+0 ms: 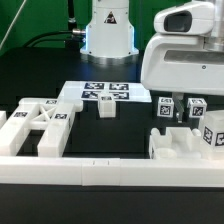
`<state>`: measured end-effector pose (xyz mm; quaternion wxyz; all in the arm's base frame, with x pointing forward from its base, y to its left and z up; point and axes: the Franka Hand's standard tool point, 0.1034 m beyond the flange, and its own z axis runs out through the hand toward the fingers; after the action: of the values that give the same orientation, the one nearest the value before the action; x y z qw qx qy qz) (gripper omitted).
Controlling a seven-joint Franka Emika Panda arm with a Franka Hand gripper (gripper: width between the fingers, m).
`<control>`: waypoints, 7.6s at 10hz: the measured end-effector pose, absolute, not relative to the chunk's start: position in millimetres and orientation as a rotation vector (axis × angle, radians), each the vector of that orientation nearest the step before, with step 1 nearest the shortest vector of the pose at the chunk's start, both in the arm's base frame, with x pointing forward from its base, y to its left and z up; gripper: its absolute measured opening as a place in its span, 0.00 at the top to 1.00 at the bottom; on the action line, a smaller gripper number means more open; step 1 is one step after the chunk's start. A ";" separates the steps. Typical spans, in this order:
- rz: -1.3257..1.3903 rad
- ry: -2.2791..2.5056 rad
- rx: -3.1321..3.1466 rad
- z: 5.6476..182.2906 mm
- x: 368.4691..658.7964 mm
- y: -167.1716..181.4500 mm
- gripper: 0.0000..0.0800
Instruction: Assemble chair
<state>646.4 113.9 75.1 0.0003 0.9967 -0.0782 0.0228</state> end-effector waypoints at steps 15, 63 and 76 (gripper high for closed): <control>0.070 -1.324 2.898 72.3 643.8 122.5 0.64; 0.144 0.328 3.096 100.3 567.2 7.8 0.19; 0.121 0.347 3.073 52.0 505.2 -32.9 0.19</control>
Offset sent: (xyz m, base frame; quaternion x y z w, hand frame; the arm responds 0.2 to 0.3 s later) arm -0.0003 0.0054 -0.0010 0.0164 0.0068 0.0229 0.9996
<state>505.2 -32.9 52.0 0.0234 0.9927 0.1122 0.0389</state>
